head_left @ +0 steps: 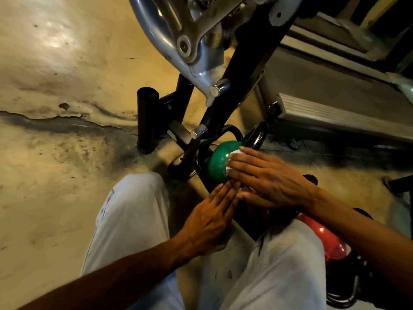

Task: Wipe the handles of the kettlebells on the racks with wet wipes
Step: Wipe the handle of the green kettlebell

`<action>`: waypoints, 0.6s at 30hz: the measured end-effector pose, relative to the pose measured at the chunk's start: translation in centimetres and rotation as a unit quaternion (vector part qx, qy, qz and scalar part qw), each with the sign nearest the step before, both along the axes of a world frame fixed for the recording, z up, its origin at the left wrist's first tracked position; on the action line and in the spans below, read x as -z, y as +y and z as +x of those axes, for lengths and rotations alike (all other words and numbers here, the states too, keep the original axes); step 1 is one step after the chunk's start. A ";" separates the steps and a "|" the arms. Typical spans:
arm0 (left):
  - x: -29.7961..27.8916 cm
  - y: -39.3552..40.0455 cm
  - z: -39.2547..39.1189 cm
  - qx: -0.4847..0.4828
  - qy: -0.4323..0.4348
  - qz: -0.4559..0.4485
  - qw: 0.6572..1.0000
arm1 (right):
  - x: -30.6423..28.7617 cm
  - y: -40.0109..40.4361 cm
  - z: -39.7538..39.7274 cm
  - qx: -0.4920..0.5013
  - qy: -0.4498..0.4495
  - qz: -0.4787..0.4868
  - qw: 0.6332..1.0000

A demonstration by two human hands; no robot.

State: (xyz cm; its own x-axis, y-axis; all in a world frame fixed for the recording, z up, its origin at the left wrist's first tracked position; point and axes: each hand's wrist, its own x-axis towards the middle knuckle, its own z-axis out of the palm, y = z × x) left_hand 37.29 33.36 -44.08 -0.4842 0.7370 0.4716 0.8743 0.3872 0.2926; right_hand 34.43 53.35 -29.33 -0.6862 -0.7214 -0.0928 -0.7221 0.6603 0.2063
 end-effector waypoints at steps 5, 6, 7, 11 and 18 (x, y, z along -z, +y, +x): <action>-1.8 -0.2 -0.5 -0.005 0.004 0.054 0.999 | -0.8 -2.1 -1.5 0.068 0.012 -0.057 0.996; -1.8 -0.1 -0.6 -0.003 0.002 0.061 0.998 | -1.0 -2.4 -1.8 0.062 -0.002 -0.042 0.997; -1.9 -0.1 -0.7 -0.003 0.001 0.060 0.998 | -1.2 -2.5 -2.1 0.055 -0.015 -0.028 0.998; -2.8 0.4 -1.2 -0.021 -0.014 0.058 0.998 | -2.4 0.3 -4.0 0.118 -0.025 -0.080 0.989; -3.7 1.7 -4.0 -0.026 -0.062 0.130 0.989 | -2.9 1.2 -3.8 0.170 -0.053 -0.119 0.977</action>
State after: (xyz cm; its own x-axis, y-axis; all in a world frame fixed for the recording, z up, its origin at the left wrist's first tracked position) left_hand 33.30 35.08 -40.38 -0.5838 0.5712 0.5770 0.8067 0.3273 0.4922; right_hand 30.67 54.58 -26.45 -0.8857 -0.4629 -0.0347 -0.4613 0.8860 -0.0462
